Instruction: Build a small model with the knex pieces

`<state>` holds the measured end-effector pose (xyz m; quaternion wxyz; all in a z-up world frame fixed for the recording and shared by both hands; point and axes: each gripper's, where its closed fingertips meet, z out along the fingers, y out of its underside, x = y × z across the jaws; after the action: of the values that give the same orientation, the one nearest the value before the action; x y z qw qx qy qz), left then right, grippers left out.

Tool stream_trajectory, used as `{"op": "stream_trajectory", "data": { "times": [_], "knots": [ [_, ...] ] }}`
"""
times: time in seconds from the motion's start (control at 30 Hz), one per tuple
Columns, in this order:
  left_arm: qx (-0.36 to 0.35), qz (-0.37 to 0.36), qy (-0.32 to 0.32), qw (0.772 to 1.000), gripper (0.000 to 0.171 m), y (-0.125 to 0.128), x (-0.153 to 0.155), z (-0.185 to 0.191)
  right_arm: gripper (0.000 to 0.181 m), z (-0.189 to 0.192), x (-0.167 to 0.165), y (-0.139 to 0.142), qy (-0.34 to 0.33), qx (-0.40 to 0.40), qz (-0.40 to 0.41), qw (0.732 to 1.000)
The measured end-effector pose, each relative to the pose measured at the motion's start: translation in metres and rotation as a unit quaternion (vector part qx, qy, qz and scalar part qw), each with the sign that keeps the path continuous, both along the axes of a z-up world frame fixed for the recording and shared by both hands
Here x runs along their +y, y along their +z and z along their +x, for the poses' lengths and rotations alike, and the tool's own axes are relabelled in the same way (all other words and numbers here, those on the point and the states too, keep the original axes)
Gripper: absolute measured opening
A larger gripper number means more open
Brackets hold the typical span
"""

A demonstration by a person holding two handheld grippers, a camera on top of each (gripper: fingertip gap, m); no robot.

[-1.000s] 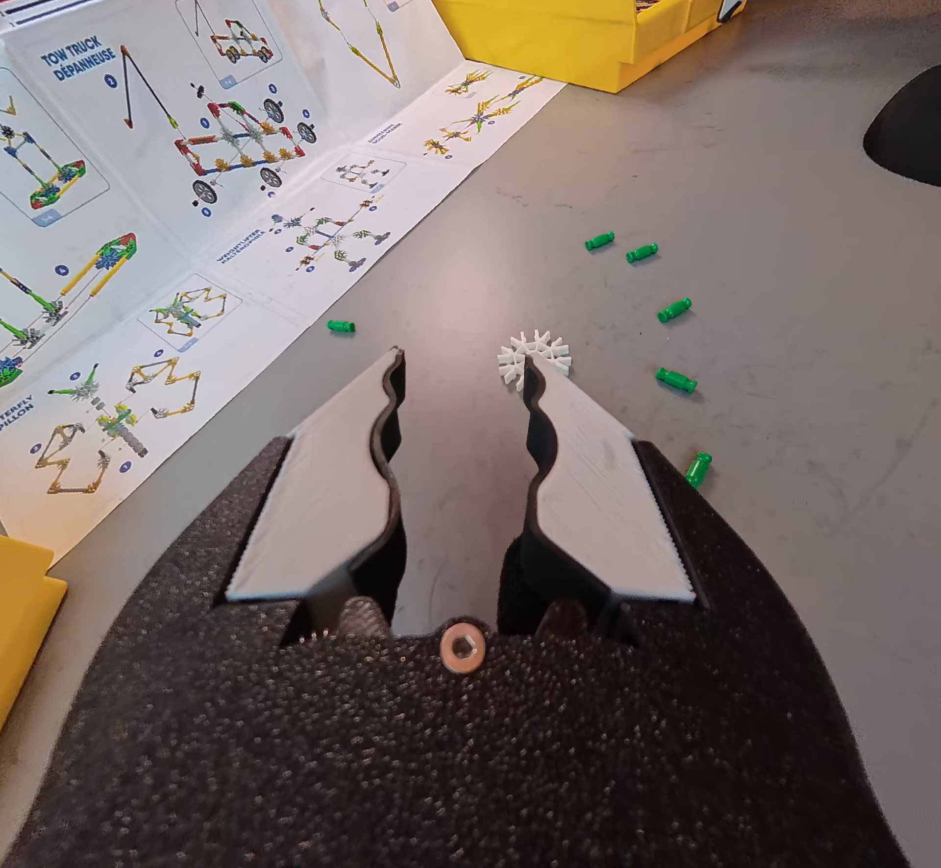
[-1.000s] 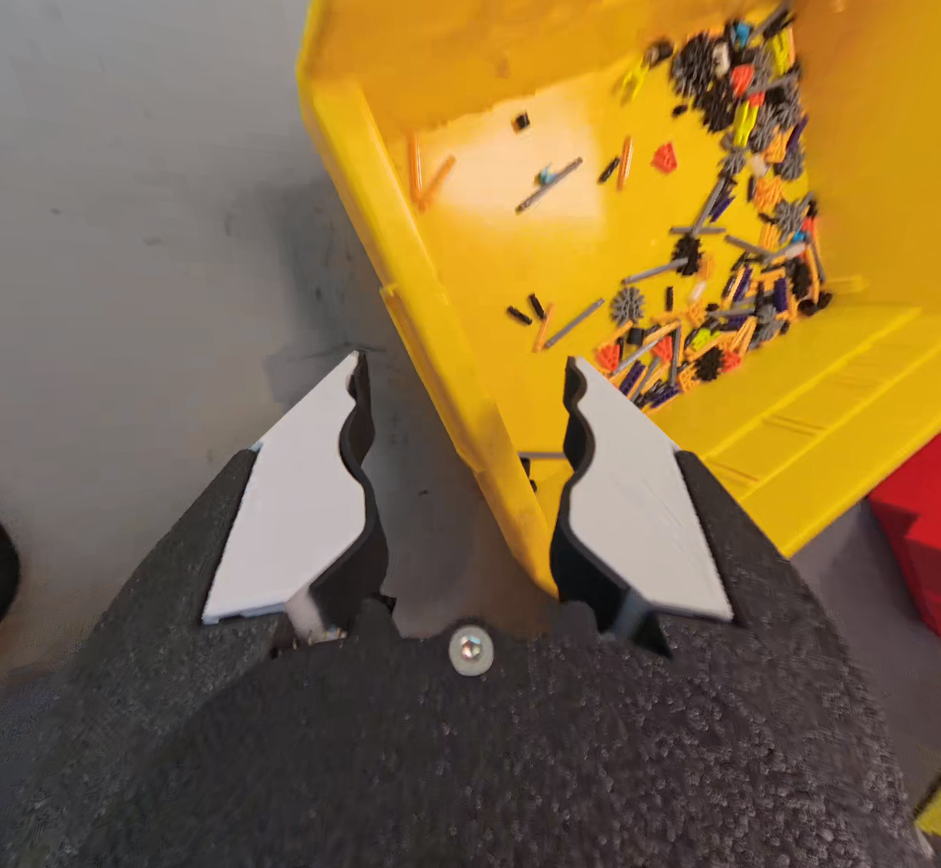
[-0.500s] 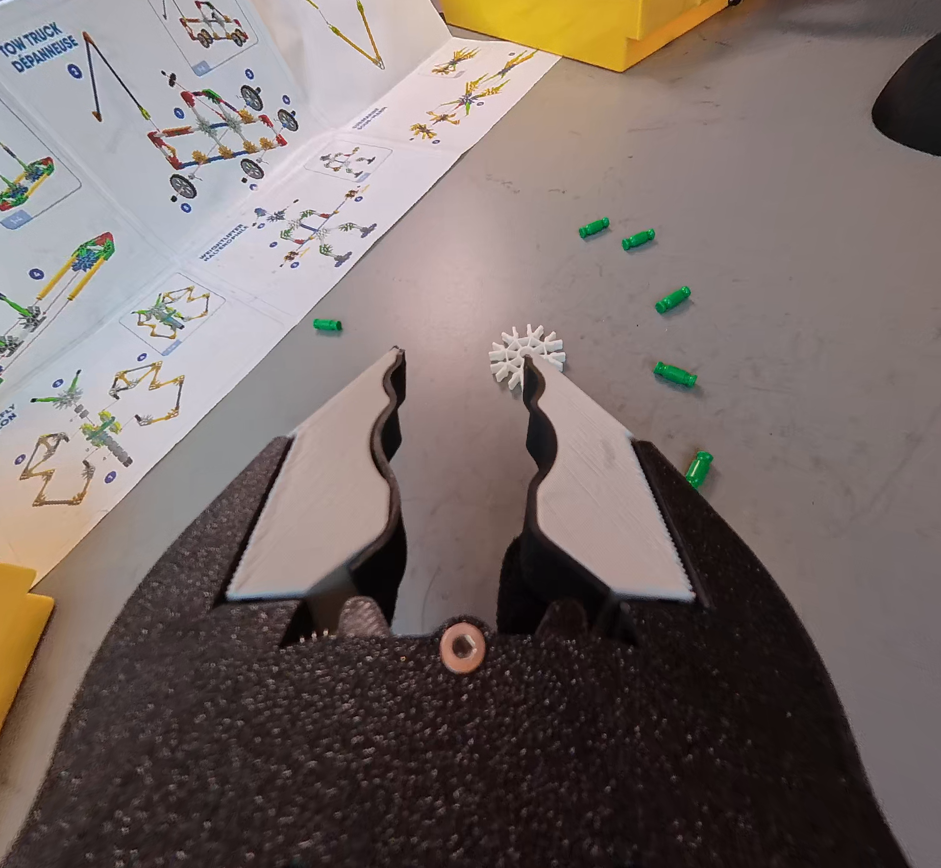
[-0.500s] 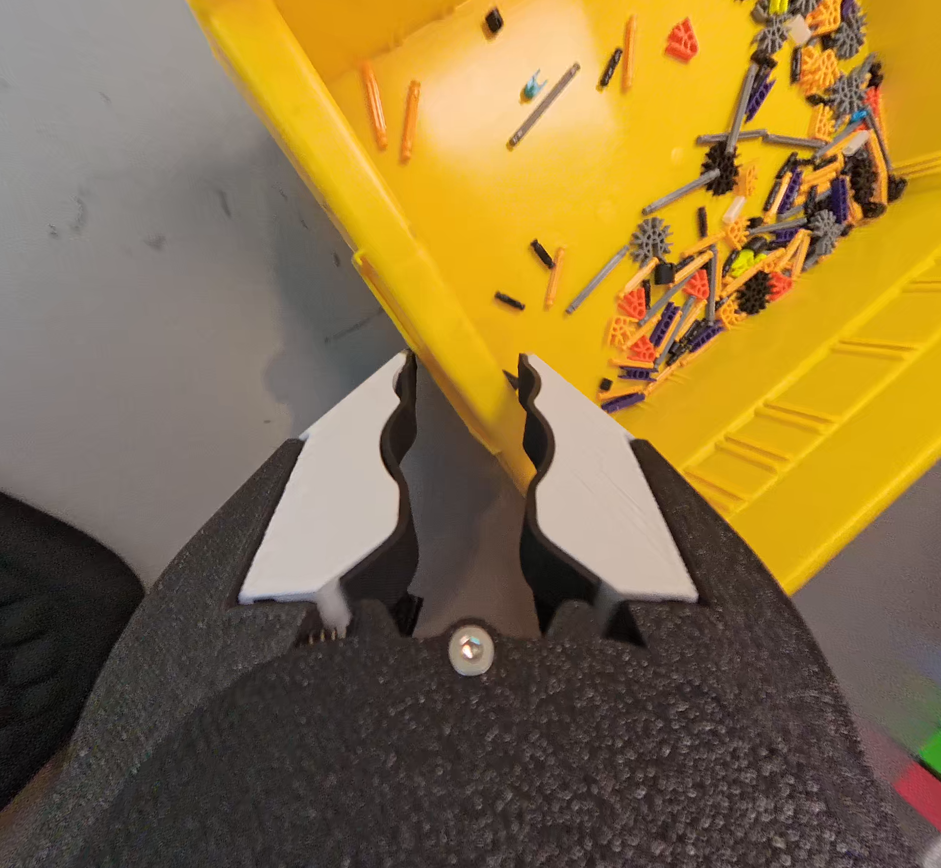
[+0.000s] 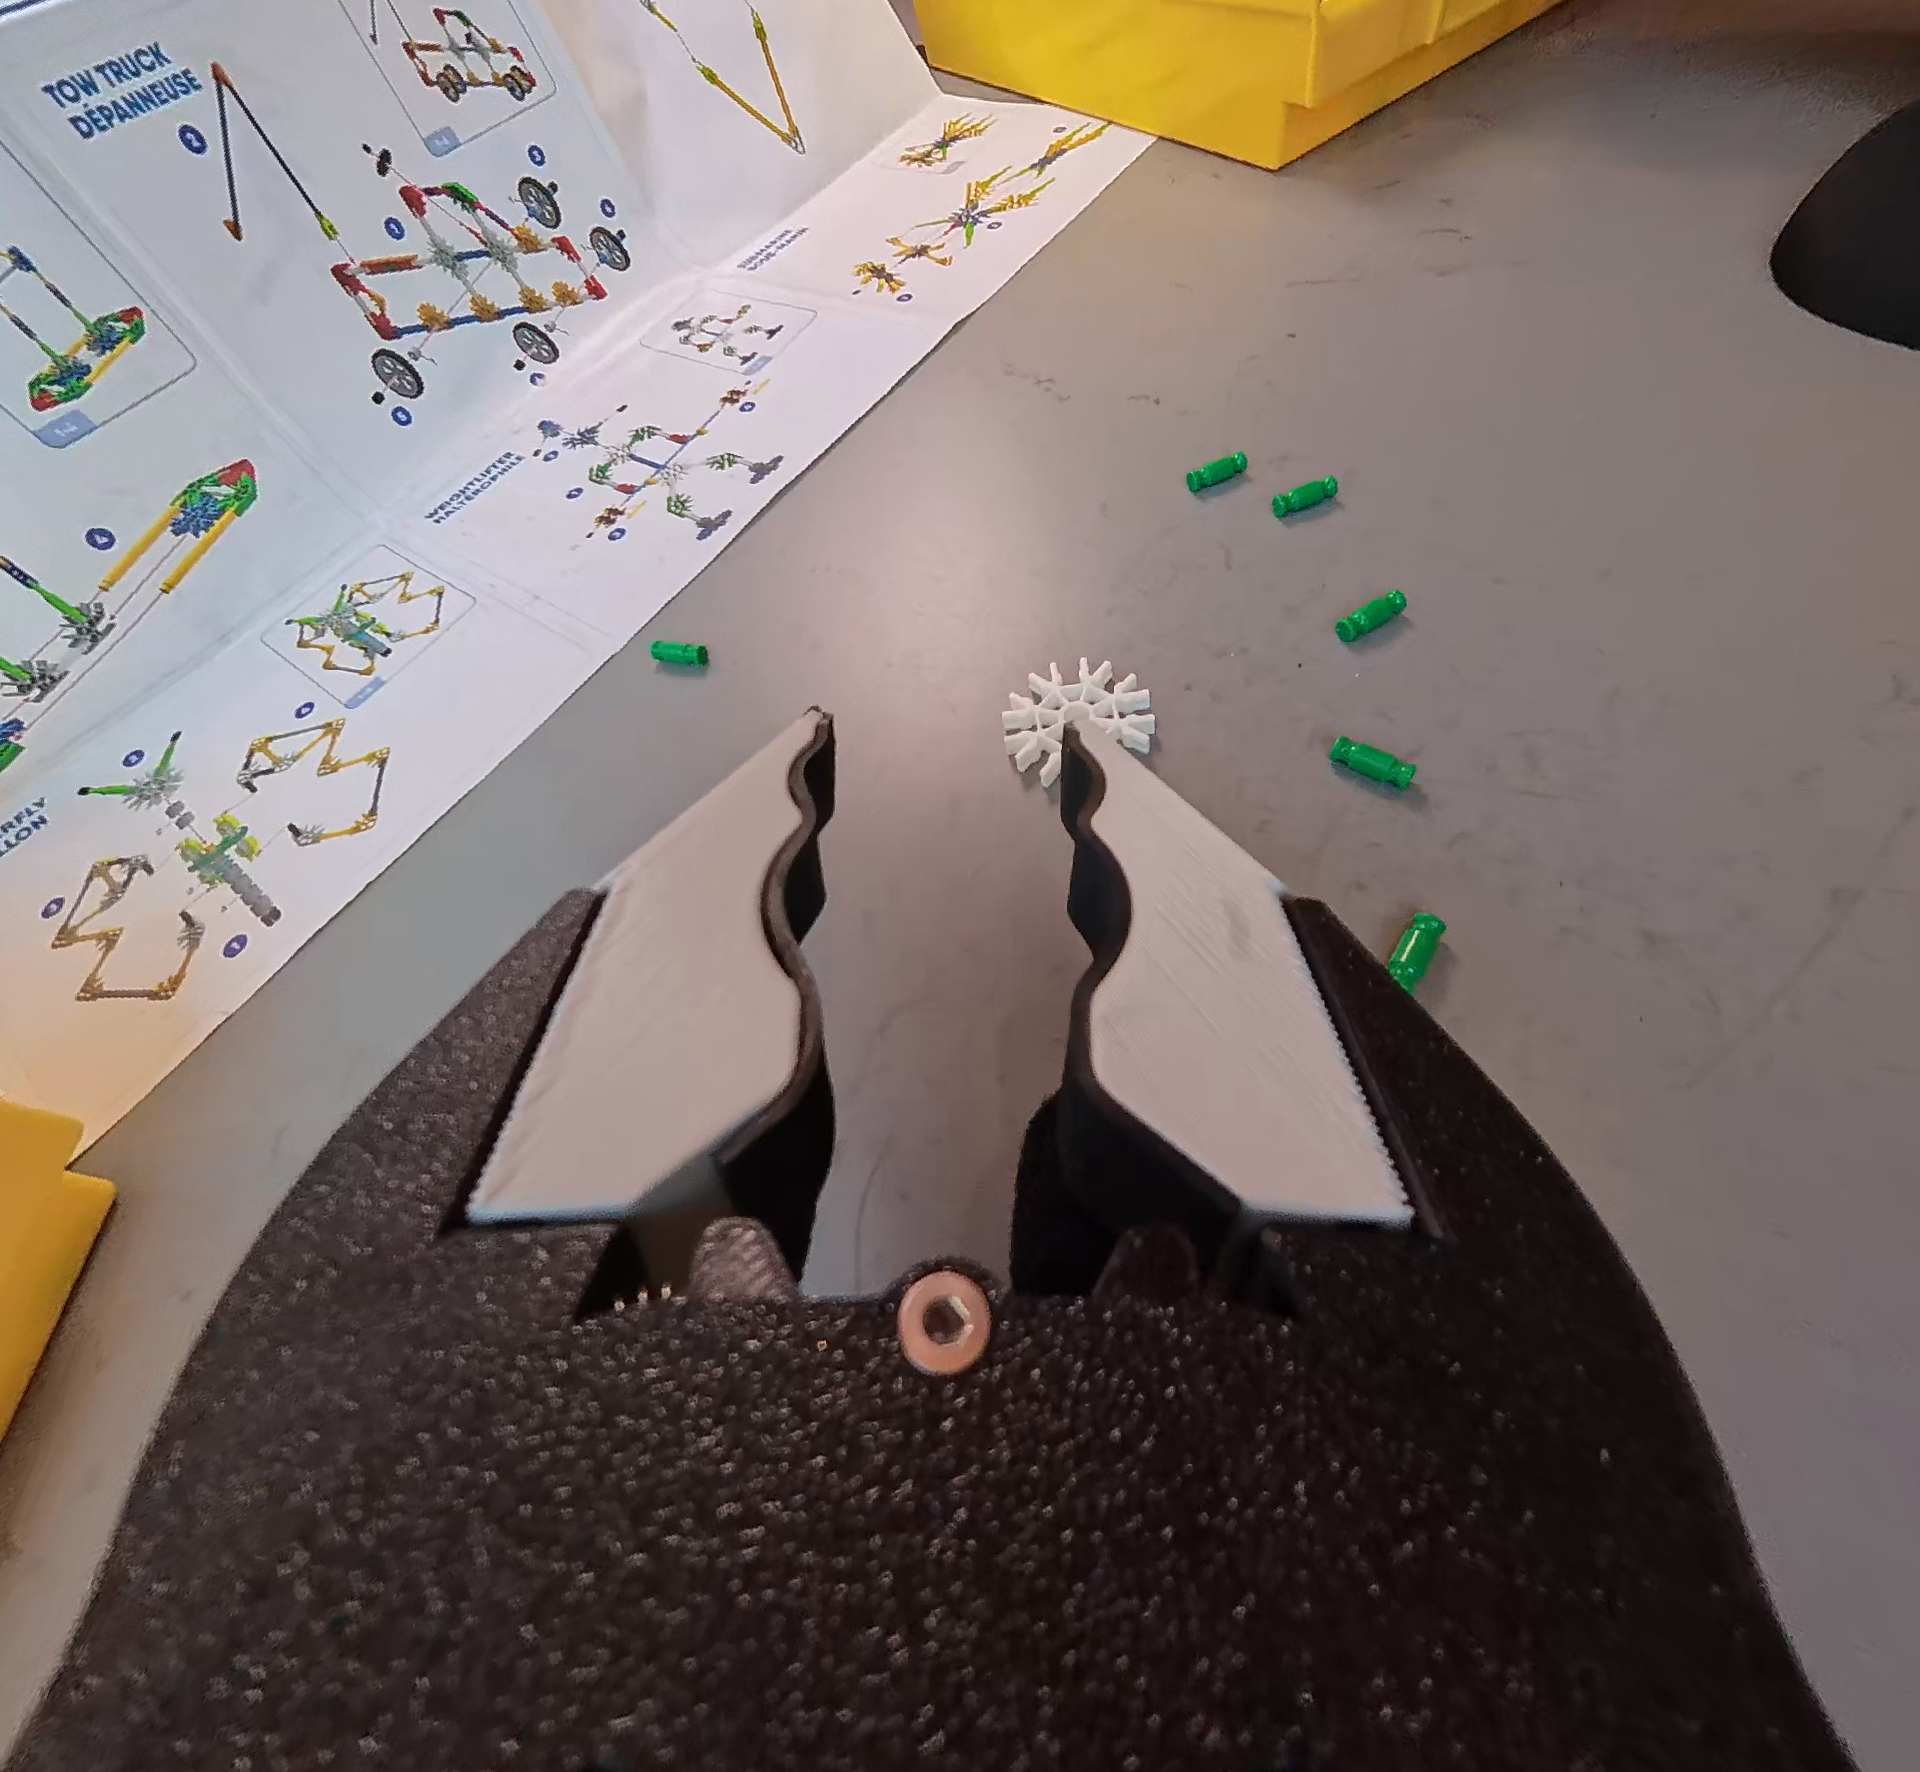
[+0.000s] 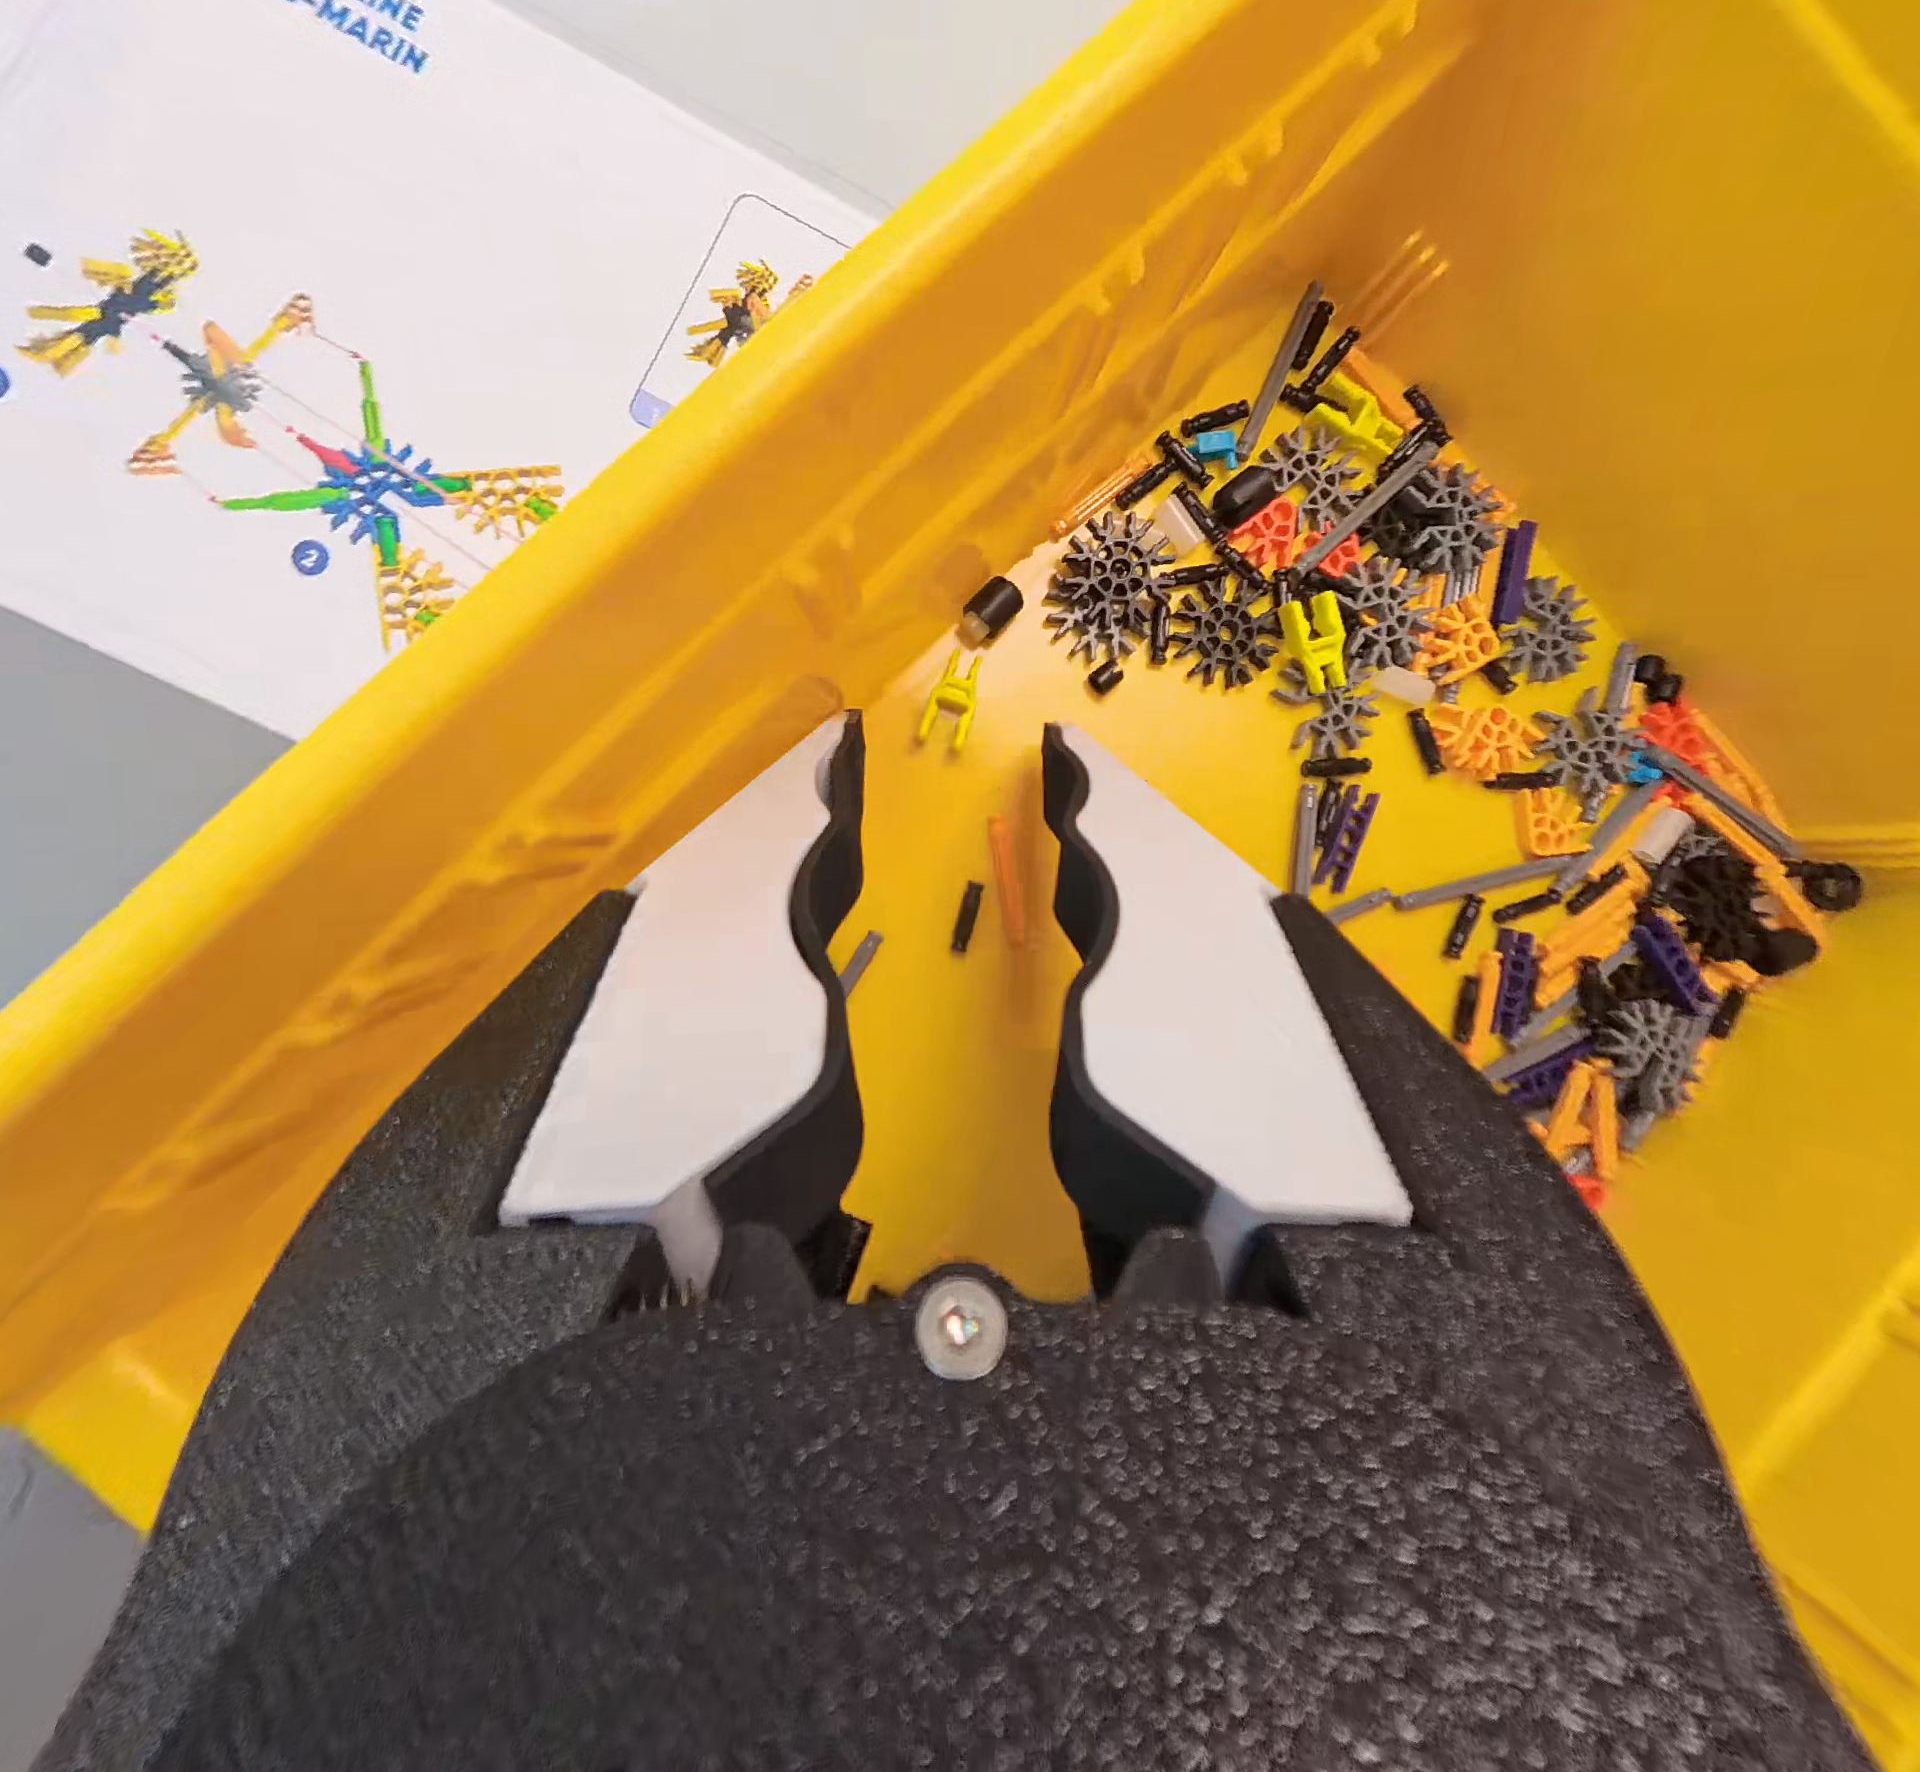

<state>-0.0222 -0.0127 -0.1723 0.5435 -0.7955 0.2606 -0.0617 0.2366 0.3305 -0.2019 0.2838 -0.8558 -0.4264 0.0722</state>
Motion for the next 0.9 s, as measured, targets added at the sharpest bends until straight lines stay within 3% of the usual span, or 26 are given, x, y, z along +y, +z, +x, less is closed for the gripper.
{"op": "stream_trajectory", "data": {
  "times": [0.07,0.1,0.23,0.37,0.47,0.53,0.67,0.8,0.9],
  "knots": [
    [-0.006,0.001,0.003,1.0,0.043,0.001,0.0,-0.001,0.024,-0.002,0.004,-0.009,-0.002,-0.004,-0.018,1.0],
    [-0.01,0.0,0.004,1.0,0.043,0.002,0.0,-0.002,0.01,-0.004,0.004,-0.009,-0.007,0.008,-0.026,1.0],
    [-0.038,-0.004,0.012,0.999,0.044,0.006,-0.001,-0.005,0.008,0.005,0.001,-0.001,-0.006,0.011,-0.009,1.0],
    [-0.067,0.012,0.024,0.997,0.046,0.018,-0.003,-0.013,0.008,-0.003,-0.031,0.082,0.017,0.092,0.122,0.988],
    [-0.09,0.023,0.038,0.995,0.047,0.027,-0.003,-0.023,0.008,-0.038,-0.11,0.123,0.131,0.132,0.147,0.972],
    [-0.109,0.025,0.048,0.993,0.049,0.032,-0.003,-0.03,0.008,-0.062,-0.165,0.109,0.212,0.112,0.103,0.965],
    [-0.123,0.037,0.067,0.989,0.051,0.041,-0.006,-0.042,0.008,-0.092,-0.229,0.032,0.298,0.039,0.019,0.954],
    [-0.107,0.043,0.078,0.99,0.055,0.042,-0.015,-0.049,0.009,-0.102,-0.245,-0.018,0.311,0.009,-0.024,0.95],
    [-0.106,0.042,0.081,0.99,0.055,0.042,-0.017,-0.052,0.021,-0.102,-0.239,-0.01,0.305,0.014,-0.015,0.952]
  ]
}}
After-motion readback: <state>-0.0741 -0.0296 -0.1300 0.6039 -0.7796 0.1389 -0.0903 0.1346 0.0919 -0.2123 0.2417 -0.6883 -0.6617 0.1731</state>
